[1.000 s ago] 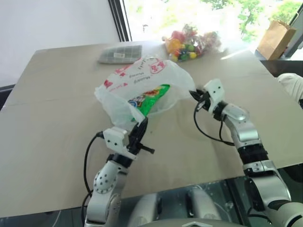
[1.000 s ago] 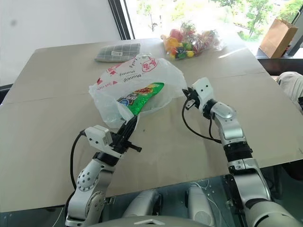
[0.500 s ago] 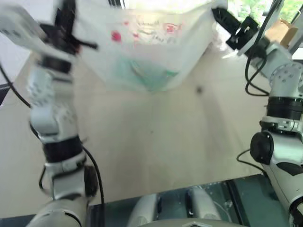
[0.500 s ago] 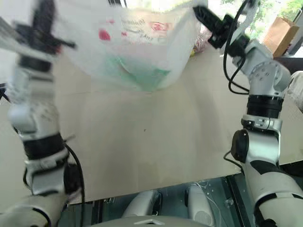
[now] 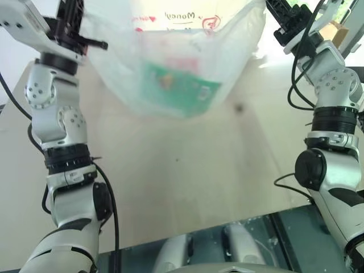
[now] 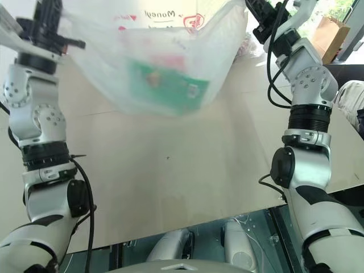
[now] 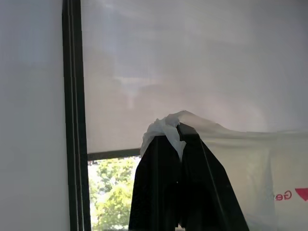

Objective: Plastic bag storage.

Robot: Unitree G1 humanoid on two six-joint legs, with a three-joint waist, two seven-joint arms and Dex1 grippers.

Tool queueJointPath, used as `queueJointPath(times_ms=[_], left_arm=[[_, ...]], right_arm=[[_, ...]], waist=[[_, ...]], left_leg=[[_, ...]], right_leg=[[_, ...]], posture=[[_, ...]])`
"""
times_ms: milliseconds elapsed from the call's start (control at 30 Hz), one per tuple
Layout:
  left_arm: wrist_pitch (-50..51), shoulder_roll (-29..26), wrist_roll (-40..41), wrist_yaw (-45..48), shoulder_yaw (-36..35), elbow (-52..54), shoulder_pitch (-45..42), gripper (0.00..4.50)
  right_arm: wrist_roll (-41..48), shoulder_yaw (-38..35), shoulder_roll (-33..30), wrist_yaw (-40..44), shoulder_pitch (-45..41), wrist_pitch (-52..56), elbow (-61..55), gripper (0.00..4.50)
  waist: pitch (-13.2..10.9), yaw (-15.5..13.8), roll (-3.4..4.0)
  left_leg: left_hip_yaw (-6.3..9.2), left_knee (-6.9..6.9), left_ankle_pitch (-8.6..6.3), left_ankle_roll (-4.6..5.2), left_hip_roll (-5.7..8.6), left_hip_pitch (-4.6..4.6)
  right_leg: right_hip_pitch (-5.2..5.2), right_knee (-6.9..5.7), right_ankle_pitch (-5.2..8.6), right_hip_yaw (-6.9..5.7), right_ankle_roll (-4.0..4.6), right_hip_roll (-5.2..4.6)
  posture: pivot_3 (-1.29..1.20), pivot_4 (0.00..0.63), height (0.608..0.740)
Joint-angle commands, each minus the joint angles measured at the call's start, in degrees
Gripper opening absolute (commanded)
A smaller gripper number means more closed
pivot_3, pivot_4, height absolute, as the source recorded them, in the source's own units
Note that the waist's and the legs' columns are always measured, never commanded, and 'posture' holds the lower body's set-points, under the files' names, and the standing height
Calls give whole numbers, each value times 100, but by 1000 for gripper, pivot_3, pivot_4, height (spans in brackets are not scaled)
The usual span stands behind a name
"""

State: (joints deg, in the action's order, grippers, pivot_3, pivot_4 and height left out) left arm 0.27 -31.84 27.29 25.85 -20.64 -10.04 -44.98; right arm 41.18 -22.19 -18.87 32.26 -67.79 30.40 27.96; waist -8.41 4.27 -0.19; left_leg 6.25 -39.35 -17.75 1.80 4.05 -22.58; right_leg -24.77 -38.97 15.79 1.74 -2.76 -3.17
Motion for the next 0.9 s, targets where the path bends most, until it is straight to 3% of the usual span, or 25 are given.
queueJointPath(times_ms=[33,133,300,433,500,600,633,767,900], left_arm=[[193,-99,-99,-185,-215,570,737,0],[702,-92,20,-244,-231,1282,1721,864],[2376,-342,1587,-568,-1287,2682,3001,2843],[3283,-368,2786,-326,-1904,3668,4530,4437],[3563,-292,2846,69,-1872,4125,5821,4437],[3429,-260,2109,273,-1366,4547,7086,4437],[3017,-59,1515,164,-1008,4512,7321,4437],[1662,775,-133,-320,22,4253,7511,4437],[826,1437,-708,-373,595,4124,7554,4437]], right_arm=[[99,42,-266,324,488,254,-486,940],[316,254,-591,820,1193,909,-1123,2401],[724,107,-1350,1137,2293,1749,-2159,4453],[668,71,-1525,977,3073,1856,-2530,4500],[91,417,-1504,855,3708,1437,-2719,4500],[-489,836,-1424,923,4482,779,-3013,4500],[-704,938,-1331,1066,4802,303,-3015,4500],[-1493,1321,-1202,1763,5742,-1557,-2800,4500],[-1750,1492,-1210,2475,6321,-2722,-2530,4500]], waist=[[1,0,1],[1,-4,2],[0,-39,2],[6,-40,8],[18,-43,4],[17,-131,4],[15,-183,8],[15,-407,37],[17,-486,24]], left_leg=[[0,1,0,0,0,0],[-1,0,0,0,0,-1],[9,-13,0,1,-3,-23],[5,-3,0,1,-3,-7],[0,3,-1,1,-5,10],[-24,19,-2,3,-6,40],[-31,19,-2,3,-7,48],[-38,28,-7,7,-8,126],[-41,30,-16,19,-13,173]], right_leg=[[1,1,0,6,0,-1],[0,0,0,9,0,0],[-8,-3,0,2,0,-1],[-1,-1,0,14,0,1],[11,-2,0,19,0,4],[32,0,0,41,1,5],[33,-6,0,47,1,6],[122,15,-5,45,7,5],[168,29,-4,45,7,8]], posture=[[0,150,740],[0,150,740],[0,150,740],[0,150,740],[0,150,740],[0,150,740],[0,150,740],[0,150,740],[0,150,740]])
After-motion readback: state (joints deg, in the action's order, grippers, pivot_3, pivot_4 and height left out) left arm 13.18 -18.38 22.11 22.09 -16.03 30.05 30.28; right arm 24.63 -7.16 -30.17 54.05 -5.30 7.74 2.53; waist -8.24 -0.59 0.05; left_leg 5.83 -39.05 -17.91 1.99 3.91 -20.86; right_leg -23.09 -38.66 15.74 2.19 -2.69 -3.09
